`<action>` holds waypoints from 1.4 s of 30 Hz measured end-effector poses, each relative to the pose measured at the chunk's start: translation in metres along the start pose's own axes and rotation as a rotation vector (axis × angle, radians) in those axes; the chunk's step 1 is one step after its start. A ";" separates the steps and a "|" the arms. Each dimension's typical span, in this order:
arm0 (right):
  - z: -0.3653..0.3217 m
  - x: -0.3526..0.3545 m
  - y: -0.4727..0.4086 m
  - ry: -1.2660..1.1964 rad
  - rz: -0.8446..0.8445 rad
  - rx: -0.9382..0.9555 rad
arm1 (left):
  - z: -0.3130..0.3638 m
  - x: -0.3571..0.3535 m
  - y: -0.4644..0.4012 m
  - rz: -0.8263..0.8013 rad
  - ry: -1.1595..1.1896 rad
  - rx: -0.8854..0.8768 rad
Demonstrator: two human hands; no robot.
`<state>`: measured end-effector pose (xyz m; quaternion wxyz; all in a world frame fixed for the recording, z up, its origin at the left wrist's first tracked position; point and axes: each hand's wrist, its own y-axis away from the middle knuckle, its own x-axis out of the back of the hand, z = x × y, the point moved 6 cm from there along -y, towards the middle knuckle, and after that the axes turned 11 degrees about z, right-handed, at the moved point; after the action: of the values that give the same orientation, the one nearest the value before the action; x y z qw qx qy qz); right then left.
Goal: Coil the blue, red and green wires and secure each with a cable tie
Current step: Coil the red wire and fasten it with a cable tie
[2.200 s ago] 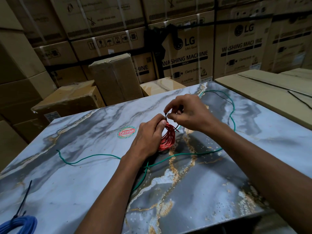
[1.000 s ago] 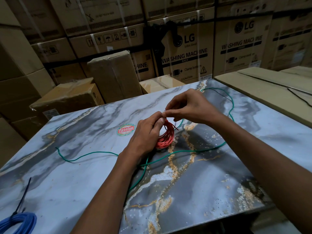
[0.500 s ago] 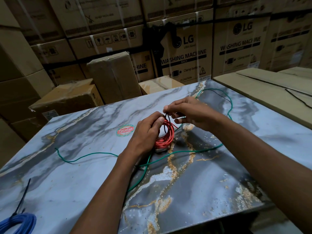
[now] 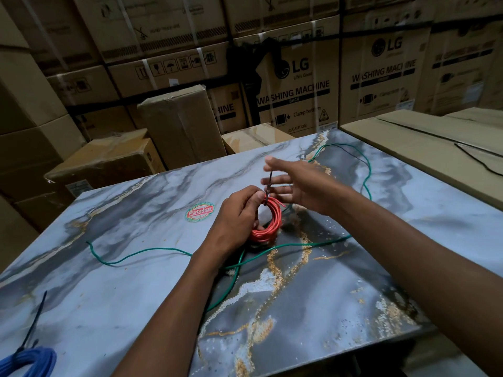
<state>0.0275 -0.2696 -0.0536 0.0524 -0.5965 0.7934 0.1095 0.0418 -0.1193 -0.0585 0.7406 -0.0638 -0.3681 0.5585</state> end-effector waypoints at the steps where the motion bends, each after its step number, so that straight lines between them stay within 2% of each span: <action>1: 0.001 -0.004 0.001 0.041 -0.038 0.003 | -0.001 0.001 -0.001 0.024 0.007 0.006; 6: -0.001 -0.007 0.002 0.091 -0.048 0.112 | -0.008 0.005 -0.006 0.082 0.000 0.013; 11: -0.008 0.002 0.003 0.121 0.040 0.254 | -0.008 0.002 -0.007 0.032 0.197 0.098; 18: -0.022 0.006 0.005 0.109 0.105 0.392 | -0.007 -0.001 -0.008 -0.008 0.193 0.068; 22: -0.027 0.002 0.007 -0.003 0.068 0.385 | -0.010 0.001 -0.009 0.047 0.083 0.020; 25: -0.027 -0.007 0.011 -0.062 -0.044 0.337 | -0.009 0.008 -0.012 0.129 -0.023 -0.046; 27: -0.028 -0.012 0.013 -0.096 -0.126 0.293 | -0.003 0.011 -0.014 0.154 0.017 -0.077; 30: -0.024 -0.014 0.012 -0.130 -0.157 0.253 | -0.007 0.009 -0.014 0.161 0.122 -0.013; 32: -0.023 -0.008 0.009 -0.037 -0.086 0.332 | -0.017 0.008 -0.011 0.167 0.135 0.040; 35: -0.015 -0.007 0.008 0.317 0.002 0.442 | -0.024 0.010 -0.009 0.171 0.164 0.079; 38: 0.002 -0.016 0.008 0.446 -0.106 0.343 | -0.020 0.014 -0.010 0.205 0.164 0.059; 39: 0.003 -0.021 0.010 0.476 -0.115 0.364 | -0.020 0.014 -0.010 0.225 0.150 0.057; 42: 0.002 -0.034 0.018 0.758 0.002 0.598 | -0.020 0.017 -0.006 0.308 0.090 0.075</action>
<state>0.0197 -0.2326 -0.0464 -0.0714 -0.5523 0.7540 -0.3483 0.0604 -0.1001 -0.0614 0.6639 -0.1169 -0.2992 0.6753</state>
